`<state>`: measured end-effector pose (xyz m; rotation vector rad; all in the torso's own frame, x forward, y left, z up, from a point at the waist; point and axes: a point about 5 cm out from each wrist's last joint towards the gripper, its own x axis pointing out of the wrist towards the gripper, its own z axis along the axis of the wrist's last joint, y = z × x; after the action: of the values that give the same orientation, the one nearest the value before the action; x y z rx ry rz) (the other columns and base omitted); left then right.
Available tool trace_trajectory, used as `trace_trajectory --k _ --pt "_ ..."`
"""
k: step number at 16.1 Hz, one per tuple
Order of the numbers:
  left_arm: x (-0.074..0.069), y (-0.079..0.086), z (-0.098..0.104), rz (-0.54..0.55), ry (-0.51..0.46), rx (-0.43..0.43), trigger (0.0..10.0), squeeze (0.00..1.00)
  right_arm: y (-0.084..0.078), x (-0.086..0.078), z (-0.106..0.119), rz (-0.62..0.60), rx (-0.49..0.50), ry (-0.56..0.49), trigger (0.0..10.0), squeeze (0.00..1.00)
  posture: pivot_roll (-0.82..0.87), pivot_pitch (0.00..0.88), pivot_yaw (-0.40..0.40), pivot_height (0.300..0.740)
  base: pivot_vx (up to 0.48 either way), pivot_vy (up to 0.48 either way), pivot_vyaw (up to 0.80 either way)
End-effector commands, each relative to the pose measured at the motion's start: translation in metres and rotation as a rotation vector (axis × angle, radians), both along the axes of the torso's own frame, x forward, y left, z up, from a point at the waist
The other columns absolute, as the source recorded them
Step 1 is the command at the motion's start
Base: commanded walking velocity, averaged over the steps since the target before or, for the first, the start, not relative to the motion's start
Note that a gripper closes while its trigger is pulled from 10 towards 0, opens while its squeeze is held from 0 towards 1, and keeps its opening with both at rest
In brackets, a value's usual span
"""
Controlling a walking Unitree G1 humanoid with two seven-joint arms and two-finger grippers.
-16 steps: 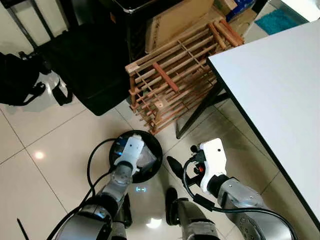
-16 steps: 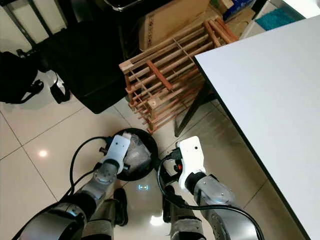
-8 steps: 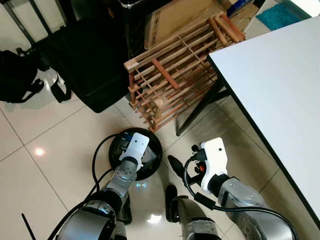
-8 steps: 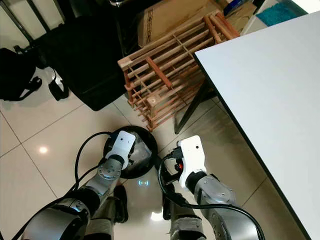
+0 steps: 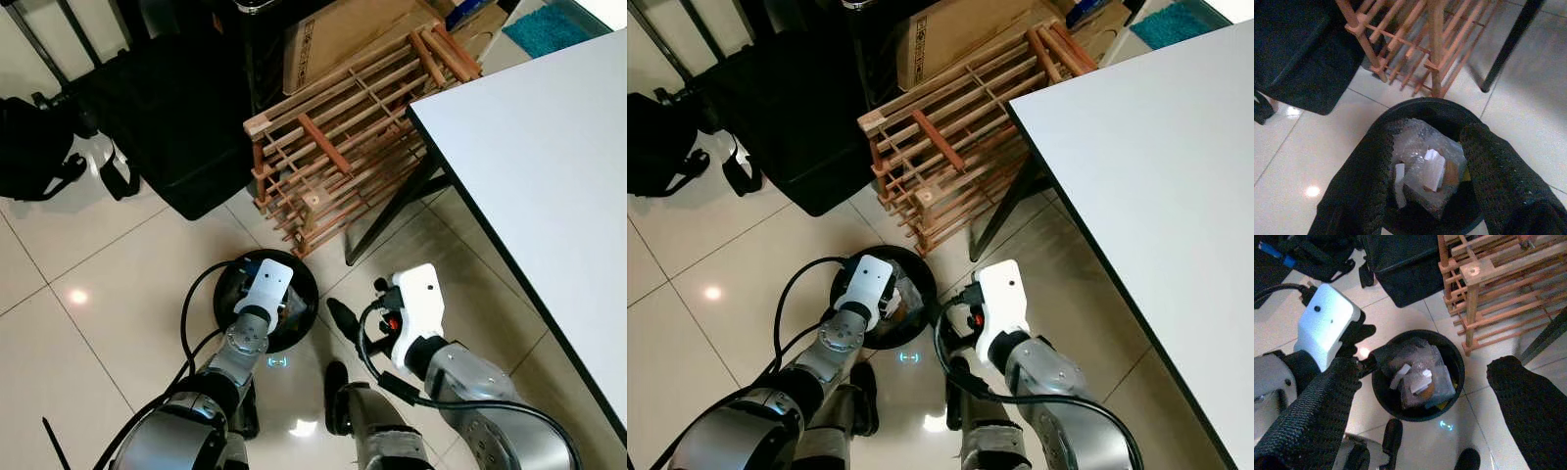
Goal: Picking trash to rubbish bin
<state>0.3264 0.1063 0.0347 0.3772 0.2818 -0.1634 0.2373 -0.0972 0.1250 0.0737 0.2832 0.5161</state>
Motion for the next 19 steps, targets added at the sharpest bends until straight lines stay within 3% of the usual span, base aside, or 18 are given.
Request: trace_trajectory --k 1,6,10,13,19 --pt "-0.010 0.002 -0.010 0.028 0.012 -0.016 10.0 0.00 -0.006 0.003 -0.007 -0.041 -0.012 0.012 10.0 0.00 -0.13 0.358 -0.056 0.740 0.000 0.000 0.00" --pt "0.002 0.017 0.022 0.154 -0.211 -0.111 10.0 0.00 -0.011 0.029 0.004 -0.121 -0.003 -0.076 10.0 0.00 -0.09 0.274 -0.020 0.740 0.000 0.000 0.00" --pt "0.000 0.024 0.069 0.172 -0.445 -0.147 10.0 0.00 -0.014 0.050 0.016 -0.207 -0.008 -0.202 10.0 0.00 -0.06 0.199 0.010 0.740 0.000 0.000 0.00" --pt "-0.002 0.024 0.090 0.156 -0.514 -0.139 10.0 0.00 -0.030 0.066 0.024 -0.347 -0.025 -0.279 10.0 0.00 -0.04 0.179 0.016 0.740 0.000 0.000 0.00" --pt "-0.005 0.023 0.098 0.157 -0.499 -0.133 10.0 0.00 -0.050 0.091 0.033 -0.516 -0.069 -0.397 10.0 0.00 -0.04 0.134 0.021 0.740 0.000 0.000 0.00"
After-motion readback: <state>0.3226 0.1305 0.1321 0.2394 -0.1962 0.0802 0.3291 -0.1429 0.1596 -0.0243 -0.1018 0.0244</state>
